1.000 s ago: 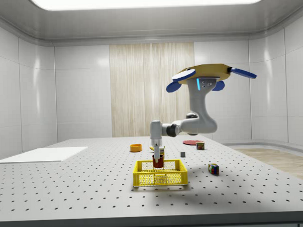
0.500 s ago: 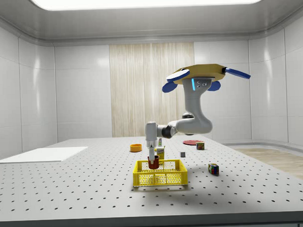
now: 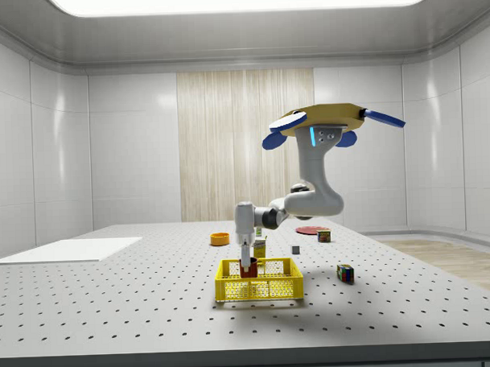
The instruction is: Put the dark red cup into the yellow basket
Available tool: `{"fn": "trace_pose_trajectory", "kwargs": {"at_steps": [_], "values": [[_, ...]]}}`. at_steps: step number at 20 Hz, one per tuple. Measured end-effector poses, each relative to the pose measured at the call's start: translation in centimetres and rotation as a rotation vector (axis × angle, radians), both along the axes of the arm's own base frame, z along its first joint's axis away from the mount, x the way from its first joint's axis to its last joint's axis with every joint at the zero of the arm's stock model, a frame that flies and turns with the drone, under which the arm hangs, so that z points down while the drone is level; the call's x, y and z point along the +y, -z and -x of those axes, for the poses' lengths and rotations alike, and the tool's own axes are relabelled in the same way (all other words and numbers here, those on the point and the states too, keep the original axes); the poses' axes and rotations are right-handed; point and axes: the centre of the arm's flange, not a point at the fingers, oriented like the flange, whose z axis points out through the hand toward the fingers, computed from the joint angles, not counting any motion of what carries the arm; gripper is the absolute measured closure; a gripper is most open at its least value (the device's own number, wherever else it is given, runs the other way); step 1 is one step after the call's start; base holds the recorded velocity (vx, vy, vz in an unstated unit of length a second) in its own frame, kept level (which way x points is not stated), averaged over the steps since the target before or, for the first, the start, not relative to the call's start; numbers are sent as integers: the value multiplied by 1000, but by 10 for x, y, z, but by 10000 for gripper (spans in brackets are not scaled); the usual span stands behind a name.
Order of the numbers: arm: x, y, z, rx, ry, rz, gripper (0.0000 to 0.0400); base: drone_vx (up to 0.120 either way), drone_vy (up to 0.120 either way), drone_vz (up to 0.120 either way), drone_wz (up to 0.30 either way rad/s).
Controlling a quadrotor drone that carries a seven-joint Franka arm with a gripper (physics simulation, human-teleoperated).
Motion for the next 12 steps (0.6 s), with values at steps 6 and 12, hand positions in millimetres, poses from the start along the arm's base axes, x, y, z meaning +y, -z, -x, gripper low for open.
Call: {"fn": "trace_pose_trajectory", "kwargs": {"at_steps": [6,12], "values": [[-6,-4,0,0,0,1,102,0,0,0,0],[-8,7,0,0,0,1,27,0,0,0,0]]}}
